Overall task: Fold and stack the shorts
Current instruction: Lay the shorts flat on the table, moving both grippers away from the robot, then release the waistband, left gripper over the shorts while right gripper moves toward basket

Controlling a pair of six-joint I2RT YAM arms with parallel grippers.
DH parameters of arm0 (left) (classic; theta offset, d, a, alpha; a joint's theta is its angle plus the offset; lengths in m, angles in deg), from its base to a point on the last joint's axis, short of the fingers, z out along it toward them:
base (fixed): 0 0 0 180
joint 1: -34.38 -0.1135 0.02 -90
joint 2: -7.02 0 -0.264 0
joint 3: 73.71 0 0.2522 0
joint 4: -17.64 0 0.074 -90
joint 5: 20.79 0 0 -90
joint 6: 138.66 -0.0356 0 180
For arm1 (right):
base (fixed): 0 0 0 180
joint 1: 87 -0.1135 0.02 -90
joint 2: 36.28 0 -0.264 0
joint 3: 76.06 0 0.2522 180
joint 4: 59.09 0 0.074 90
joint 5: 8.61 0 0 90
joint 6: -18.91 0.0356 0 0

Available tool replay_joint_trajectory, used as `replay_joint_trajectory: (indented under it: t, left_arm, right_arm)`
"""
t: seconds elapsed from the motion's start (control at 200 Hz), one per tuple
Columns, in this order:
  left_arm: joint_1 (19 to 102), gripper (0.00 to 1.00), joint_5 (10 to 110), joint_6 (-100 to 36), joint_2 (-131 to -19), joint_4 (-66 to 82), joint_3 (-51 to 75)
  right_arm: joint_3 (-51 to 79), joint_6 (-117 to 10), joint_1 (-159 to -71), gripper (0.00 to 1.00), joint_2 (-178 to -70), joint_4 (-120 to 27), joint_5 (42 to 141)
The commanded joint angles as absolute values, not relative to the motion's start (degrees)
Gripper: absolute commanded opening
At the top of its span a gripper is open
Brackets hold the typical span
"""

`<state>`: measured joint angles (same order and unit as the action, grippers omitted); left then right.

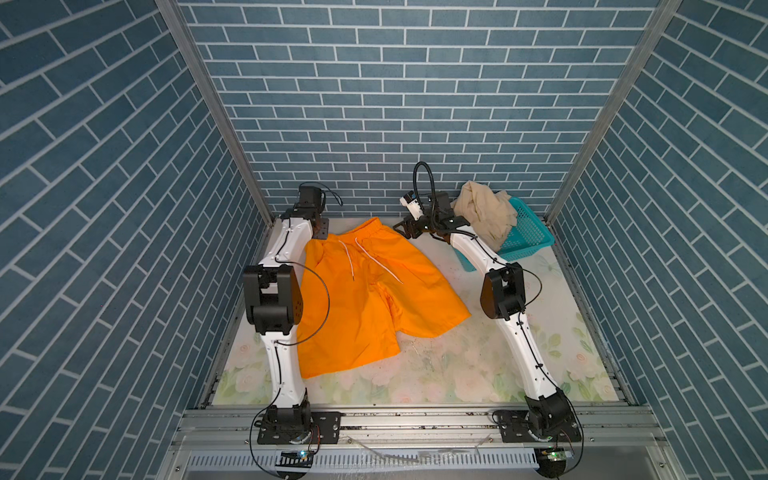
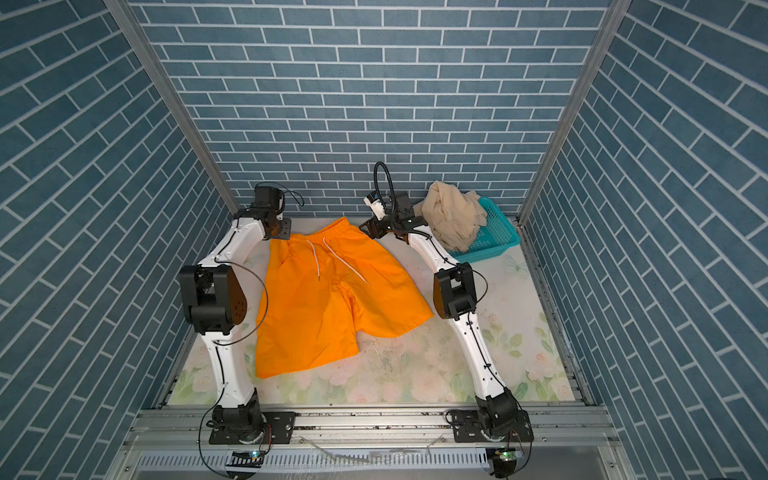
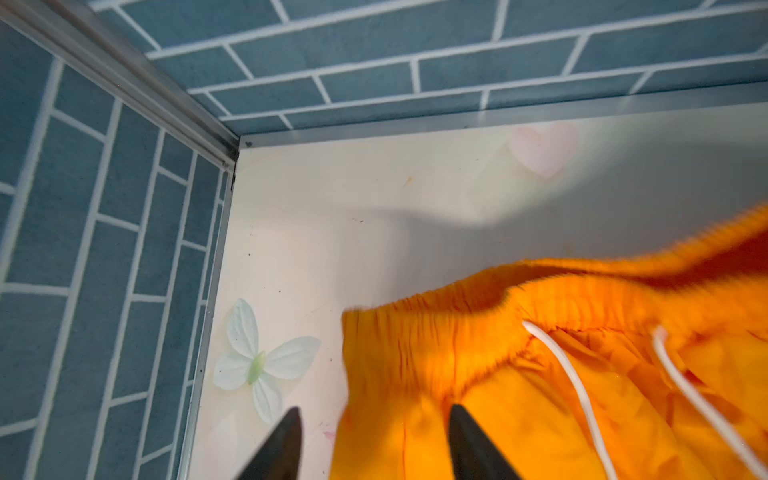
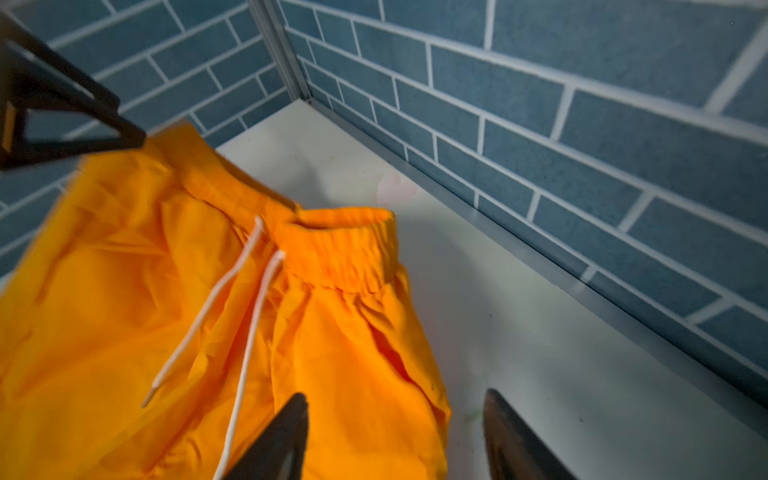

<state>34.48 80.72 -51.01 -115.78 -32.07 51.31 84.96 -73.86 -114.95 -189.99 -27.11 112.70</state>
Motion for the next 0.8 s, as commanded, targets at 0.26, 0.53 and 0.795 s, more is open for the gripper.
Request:
replay_joint_trajectory:
  t: [0.26, 0.53, 0.795]
  left_arm:
    - [33.8, 1.0, 69.9, -44.1, -108.0, -48.3, 57.9]
    - [40.1, 1.0, 57.8, -41.7, -88.4, -41.0, 28.7]
    - [47.1, 1.0, 54.9, -41.3, -78.2, -39.2, 13.2]
  right_arm:
    - [69.8, -86.2, -106.9, 0.87, -164.6, -4.4, 109.6]
    - [41.9, -96.4, -97.4, 0.92, -143.5, 0.1, 95.7]
    - [31.5, -105.8, -95.2, 0.93, -139.2, -1.6, 91.4]
